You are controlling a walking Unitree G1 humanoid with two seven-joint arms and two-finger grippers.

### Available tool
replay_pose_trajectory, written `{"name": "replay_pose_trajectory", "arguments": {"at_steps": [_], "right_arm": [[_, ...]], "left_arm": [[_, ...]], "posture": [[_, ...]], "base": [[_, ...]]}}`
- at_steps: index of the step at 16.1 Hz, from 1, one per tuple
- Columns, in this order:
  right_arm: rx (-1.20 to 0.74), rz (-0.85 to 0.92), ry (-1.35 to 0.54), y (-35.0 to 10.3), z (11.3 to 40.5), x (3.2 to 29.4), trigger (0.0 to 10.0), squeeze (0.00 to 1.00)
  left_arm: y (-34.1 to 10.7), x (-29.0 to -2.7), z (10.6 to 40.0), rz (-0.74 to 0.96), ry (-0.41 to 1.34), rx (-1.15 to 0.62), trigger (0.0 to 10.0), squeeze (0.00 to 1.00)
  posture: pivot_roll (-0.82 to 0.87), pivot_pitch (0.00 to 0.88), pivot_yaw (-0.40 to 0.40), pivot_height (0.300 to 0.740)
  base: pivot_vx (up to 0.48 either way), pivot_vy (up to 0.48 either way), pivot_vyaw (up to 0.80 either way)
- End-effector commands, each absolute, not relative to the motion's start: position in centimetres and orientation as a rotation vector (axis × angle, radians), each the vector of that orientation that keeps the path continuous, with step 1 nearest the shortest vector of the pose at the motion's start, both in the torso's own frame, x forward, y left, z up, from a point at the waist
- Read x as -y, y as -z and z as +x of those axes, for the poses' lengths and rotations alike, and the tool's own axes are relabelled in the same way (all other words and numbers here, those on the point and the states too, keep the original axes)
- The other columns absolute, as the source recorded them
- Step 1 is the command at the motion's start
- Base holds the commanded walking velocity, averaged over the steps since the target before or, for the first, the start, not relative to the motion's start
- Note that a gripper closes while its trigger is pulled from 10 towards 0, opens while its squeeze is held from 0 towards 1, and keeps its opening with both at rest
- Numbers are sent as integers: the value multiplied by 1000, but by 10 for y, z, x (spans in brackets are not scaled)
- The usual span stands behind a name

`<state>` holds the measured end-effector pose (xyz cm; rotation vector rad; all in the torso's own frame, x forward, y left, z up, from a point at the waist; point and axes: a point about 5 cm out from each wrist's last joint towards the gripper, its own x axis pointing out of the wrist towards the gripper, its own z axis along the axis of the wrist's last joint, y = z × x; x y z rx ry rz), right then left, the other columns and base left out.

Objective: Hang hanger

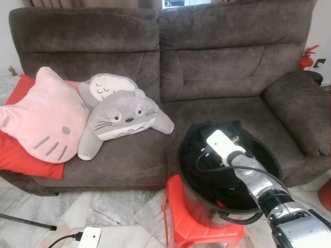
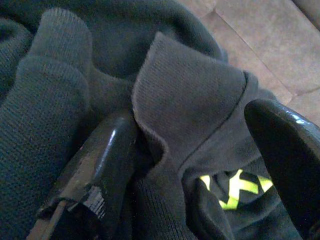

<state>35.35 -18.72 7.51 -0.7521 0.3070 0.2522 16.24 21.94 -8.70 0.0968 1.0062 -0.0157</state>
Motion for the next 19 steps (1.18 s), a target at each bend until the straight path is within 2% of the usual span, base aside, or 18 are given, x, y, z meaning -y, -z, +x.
{"name": "replay_pose_trajectory", "arguments": {"at_steps": [1, 6, 7, 8, 19], "right_arm": [[-303, -764, -233, -79, 357, 190, 10000, 0], [-292, -781, -203, -78, 357, 191, 10000, 0], [-276, -785, -197, -80, 358, 190, 6980, 0], [-276, -785, -193, -80, 359, 190, 0, 0], [-272, -785, -214, -73, 355, 184, 0, 0]], "left_arm": [[89, -223, 157, 122, 27, -1026, 10000, 0], [89, -222, 157, 122, 28, -1020, 10000, 0], [89, -222, 157, 127, 27, -1020, 10000, 0], [89, -223, 157, 128, 27, -1019, 10000, 0], [89, -222, 156, 134, 39, -1023, 10000, 0]], "posture": [[-139, 0, 57, 740], [-135, 0, 56, 740], [-130, 0, 57, 740], [-130, 0, 57, 740], [-130, 0, 57, 740]], "base": [[0, 0, 0], [0, 0, 0], [0, 0, 0], [0, 0, 0], [0, 0, 0]]}}
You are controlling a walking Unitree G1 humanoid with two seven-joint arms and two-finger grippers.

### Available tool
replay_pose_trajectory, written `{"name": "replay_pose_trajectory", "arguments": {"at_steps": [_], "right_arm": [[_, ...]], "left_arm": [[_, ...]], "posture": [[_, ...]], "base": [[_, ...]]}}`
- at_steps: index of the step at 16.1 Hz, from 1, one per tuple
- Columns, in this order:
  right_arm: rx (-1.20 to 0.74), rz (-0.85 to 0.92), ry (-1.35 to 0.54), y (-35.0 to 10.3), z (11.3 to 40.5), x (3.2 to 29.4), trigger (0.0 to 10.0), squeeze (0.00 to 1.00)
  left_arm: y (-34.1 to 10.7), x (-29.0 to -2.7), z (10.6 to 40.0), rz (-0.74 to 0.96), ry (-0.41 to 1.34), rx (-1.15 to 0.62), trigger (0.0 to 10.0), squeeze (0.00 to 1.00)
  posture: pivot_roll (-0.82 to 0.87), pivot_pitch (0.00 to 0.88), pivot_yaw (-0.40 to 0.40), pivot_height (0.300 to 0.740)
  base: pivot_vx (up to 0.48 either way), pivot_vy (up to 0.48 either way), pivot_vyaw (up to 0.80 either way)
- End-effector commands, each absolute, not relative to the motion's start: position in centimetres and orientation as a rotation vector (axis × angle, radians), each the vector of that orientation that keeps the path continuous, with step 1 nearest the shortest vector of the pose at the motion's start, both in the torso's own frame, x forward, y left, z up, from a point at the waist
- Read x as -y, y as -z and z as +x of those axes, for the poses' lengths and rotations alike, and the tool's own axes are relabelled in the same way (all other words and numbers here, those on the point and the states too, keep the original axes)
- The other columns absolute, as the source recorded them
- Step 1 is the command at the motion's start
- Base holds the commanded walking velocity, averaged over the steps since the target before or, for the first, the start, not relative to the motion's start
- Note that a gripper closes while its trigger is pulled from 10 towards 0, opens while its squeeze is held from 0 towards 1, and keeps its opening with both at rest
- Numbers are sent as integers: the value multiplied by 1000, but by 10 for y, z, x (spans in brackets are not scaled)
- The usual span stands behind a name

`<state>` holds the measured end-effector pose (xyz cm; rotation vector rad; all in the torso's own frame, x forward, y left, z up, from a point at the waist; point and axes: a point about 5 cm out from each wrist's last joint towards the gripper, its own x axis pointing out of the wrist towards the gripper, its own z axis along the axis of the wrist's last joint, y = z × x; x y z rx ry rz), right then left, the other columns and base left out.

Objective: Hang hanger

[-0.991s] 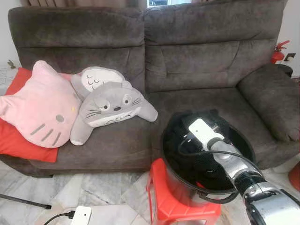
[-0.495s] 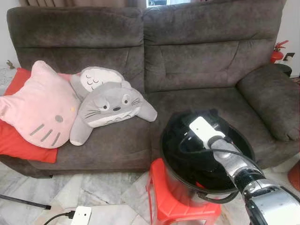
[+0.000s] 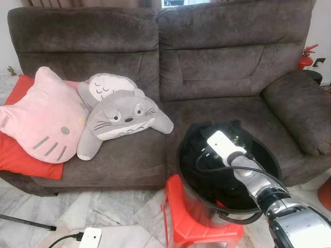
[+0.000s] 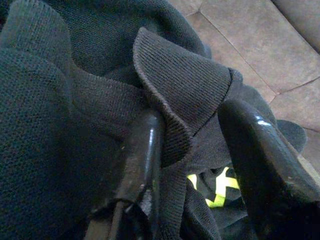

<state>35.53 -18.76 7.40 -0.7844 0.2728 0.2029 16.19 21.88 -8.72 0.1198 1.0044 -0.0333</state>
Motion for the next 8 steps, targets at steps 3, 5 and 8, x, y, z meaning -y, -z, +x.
{"name": "replay_pose_trajectory", "arguments": {"at_steps": [3, 5, 8], "right_arm": [[-272, -778, -220, -73, 356, 181, 0, 0], [-275, -777, -218, -73, 356, 180, 0, 0], [-275, -775, -214, -73, 356, 181, 0, 0]], "left_arm": [[89, -222, 156, 133, 40, -1024, 10000, 0], [89, -222, 155, 135, 39, -1024, 10000, 0], [89, -224, 155, 136, 39, -1027, 10000, 0]], "posture": [[-130, 0, 57, 740], [-128, 0, 57, 740], [-127, 0, 57, 740]], "base": [[0, 0, 0], [0, 0, 0], [0, 0, 0]]}}
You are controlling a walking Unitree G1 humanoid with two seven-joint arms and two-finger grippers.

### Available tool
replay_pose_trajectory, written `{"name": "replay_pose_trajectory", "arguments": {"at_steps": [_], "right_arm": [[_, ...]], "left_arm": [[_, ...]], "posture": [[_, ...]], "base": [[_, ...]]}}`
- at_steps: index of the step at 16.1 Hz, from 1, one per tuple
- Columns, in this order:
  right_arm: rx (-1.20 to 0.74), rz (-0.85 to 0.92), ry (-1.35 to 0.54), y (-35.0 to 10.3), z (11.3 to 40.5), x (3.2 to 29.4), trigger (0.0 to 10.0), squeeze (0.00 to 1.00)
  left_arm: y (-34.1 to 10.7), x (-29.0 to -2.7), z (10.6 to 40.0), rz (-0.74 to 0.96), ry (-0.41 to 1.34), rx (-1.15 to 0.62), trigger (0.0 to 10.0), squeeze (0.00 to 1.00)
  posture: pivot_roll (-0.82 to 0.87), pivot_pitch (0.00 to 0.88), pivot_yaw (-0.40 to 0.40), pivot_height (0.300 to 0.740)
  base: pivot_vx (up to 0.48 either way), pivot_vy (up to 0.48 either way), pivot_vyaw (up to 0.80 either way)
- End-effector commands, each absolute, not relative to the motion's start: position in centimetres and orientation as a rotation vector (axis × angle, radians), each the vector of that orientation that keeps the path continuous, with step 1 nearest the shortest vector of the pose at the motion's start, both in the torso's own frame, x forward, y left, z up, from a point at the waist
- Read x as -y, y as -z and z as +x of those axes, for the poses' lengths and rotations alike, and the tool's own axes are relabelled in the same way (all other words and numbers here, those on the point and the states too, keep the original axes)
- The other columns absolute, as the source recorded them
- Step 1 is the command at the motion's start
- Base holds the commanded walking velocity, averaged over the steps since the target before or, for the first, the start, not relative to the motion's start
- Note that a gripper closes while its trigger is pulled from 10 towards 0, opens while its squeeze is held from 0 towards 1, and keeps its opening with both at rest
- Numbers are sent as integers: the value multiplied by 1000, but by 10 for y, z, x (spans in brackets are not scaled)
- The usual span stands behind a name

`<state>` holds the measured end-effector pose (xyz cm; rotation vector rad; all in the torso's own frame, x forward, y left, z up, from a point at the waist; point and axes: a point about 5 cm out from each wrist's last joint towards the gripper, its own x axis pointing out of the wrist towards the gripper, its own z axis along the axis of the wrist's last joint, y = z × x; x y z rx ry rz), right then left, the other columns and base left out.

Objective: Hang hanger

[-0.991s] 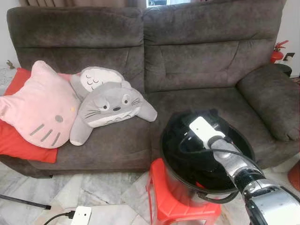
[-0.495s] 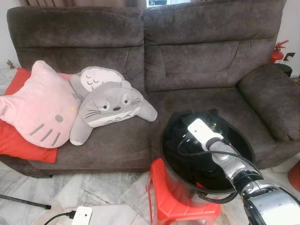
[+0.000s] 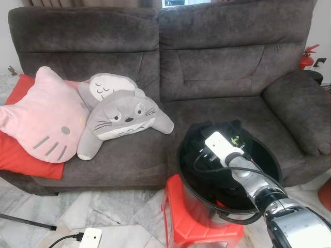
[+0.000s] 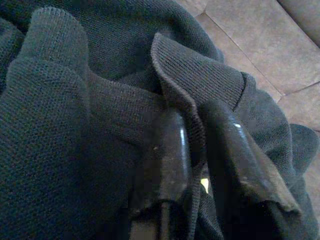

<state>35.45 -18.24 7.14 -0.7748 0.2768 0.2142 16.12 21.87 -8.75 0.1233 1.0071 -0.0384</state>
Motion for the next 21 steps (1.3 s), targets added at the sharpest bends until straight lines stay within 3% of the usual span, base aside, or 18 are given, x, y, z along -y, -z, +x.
{"name": "replay_pose_trajectory", "arguments": {"at_steps": [1, 8, 9, 14, 21], "right_arm": [[-278, -764, -204, -73, 356, 181, 0, 0], [-205, -702, -125, -92, 366, 185, 0, 0], [-139, -663, -100, -109, 373, 185, 10000, 0], [47, -640, -132, -149, 383, 167, 10000, 0], [146, -641, -194, -176, 371, 157, 10000, 0]], "left_arm": [[89, -224, 154, 138, 40, -1029, 10000, 0], [89, -222, 156, 140, 45, -1025, 10000, 0], [89, -221, 157, 140, 46, -1023, 10000, 0], [88, -218, 160, 139, 55, -1018, 10000, 0], [88, -215, 162, 138, 62, -1012, 10000, 0]], "posture": [[-127, 0, 57, 740], [-131, 0, 59, 740], [-132, 0, 57, 740], [-137, 0, 56, 740], [-145, 0, 51, 740]], "base": [[0, 0, 0], [0, 0, 0], [0, 0, 0], [0, 0, 0], [0, 0, 0]]}}
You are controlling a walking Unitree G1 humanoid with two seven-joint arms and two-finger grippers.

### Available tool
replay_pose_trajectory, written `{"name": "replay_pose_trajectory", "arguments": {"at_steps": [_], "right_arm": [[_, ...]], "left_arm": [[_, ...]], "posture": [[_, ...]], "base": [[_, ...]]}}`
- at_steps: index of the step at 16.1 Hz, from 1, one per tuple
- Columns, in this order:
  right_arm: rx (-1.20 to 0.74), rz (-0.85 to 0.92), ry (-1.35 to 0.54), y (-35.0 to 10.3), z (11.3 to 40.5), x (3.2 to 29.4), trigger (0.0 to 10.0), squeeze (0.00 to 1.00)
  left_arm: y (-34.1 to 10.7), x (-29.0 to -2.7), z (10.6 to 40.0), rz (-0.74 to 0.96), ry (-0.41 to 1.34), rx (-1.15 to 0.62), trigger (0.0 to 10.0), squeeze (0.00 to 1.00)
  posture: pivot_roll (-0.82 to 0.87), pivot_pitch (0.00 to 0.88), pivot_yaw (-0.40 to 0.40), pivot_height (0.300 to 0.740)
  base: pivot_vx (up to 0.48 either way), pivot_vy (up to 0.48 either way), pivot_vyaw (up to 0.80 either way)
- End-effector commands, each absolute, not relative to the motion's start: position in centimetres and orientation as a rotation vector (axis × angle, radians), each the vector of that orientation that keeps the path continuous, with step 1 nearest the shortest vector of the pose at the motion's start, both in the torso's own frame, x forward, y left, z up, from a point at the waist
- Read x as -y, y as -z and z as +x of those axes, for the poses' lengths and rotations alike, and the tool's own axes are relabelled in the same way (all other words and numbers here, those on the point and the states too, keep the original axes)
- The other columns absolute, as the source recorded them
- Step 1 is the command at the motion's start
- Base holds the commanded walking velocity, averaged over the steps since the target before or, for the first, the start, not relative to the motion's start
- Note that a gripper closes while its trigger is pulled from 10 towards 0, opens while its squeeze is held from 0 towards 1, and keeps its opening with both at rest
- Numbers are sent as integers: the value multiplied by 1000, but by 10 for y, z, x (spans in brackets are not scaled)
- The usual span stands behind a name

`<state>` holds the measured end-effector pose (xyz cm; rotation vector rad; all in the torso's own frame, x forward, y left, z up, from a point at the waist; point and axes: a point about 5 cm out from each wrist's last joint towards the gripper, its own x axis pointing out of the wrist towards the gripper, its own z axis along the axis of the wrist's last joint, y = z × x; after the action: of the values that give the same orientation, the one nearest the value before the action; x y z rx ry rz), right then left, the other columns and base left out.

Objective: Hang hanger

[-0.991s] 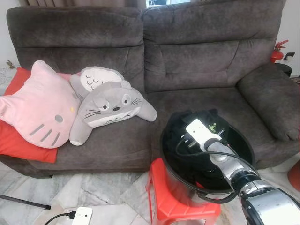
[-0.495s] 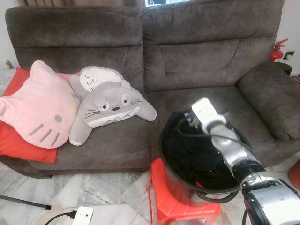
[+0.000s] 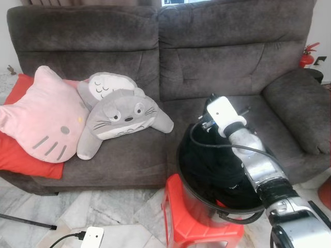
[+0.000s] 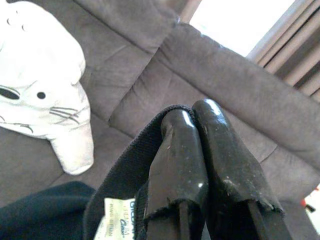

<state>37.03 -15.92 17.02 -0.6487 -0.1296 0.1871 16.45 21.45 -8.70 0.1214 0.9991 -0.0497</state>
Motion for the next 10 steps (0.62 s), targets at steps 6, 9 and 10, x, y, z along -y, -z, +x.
{"name": "replay_pose_trajectory", "arguments": {"at_steps": [6, 9, 10], "right_arm": [[319, -590, -185, -233, 358, 154, 10000, 0], [416, -633, -102, -283, 359, 176, 10000, 0], [426, -638, -89, -288, 359, 179, 10000, 0]], "left_arm": [[86, -216, 165, 146, 66, -1008, 10000, 0], [85, -218, 167, 149, 63, -1005, 10000, 0], [85, -218, 168, 150, 63, -1004, 10000, 0]], "posture": [[-146, 0, 59, 740], [-155, 0, 69, 740], [-155, 0, 69, 740]], "base": [[0, 0, 0], [0, 0, 0], [0, 0, 0]]}}
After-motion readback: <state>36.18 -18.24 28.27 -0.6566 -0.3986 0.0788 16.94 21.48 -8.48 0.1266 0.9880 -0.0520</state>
